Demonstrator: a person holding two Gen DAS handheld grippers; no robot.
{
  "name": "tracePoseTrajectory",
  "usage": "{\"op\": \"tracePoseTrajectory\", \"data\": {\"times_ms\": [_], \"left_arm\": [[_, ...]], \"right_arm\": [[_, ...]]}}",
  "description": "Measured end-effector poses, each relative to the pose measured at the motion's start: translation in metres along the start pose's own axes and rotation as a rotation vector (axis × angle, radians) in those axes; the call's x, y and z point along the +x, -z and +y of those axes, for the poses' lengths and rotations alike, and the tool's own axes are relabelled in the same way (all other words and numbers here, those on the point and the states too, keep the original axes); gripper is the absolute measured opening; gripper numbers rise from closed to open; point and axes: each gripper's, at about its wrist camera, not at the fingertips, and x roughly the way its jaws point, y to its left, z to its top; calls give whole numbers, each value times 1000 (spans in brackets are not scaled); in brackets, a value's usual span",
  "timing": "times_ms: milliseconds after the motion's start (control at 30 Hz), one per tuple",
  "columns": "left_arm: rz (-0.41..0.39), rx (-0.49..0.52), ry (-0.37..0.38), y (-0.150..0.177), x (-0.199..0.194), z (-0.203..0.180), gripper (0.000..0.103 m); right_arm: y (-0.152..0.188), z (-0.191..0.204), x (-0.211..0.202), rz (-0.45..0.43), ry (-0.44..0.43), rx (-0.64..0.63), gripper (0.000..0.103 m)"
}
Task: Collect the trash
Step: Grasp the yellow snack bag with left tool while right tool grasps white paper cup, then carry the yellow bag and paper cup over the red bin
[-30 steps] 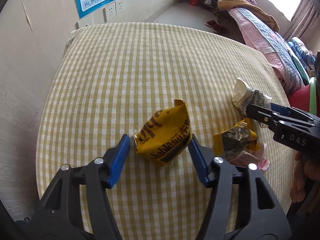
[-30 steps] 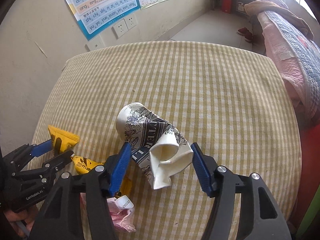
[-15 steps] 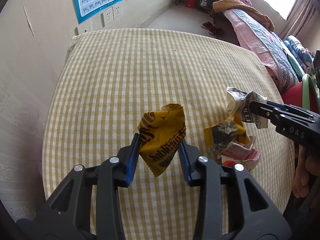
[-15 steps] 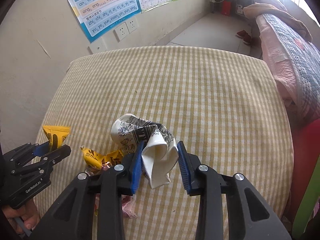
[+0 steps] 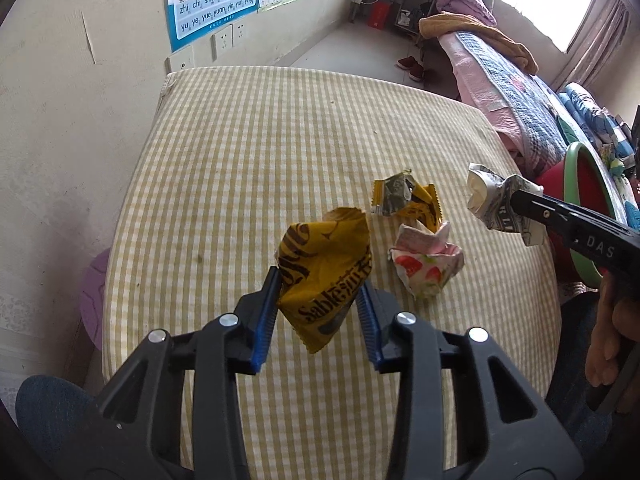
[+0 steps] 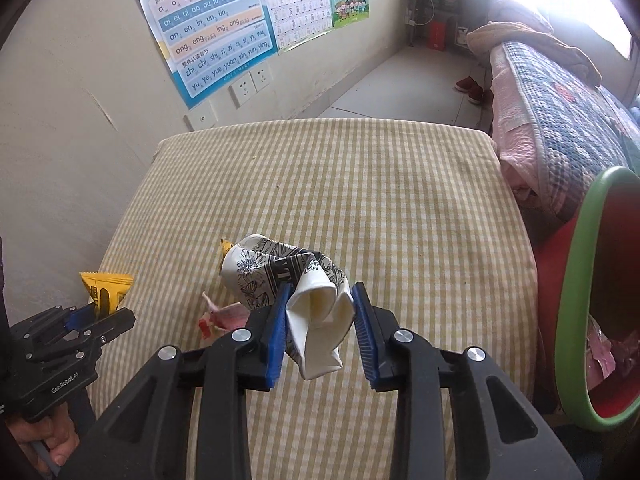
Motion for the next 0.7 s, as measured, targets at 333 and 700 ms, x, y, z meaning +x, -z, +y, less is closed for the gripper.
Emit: {"op": "tracePoseTrajectory", "data": {"times_ms": [333,700], "left_arm": [[-56,19,32,20,-43,-17,36],[-97,53,53,29,-72,-47,36]], "right_arm": [[31,1,-52,-54,2,14,30],[52,-1,-91,-106,0,9,30]]}}
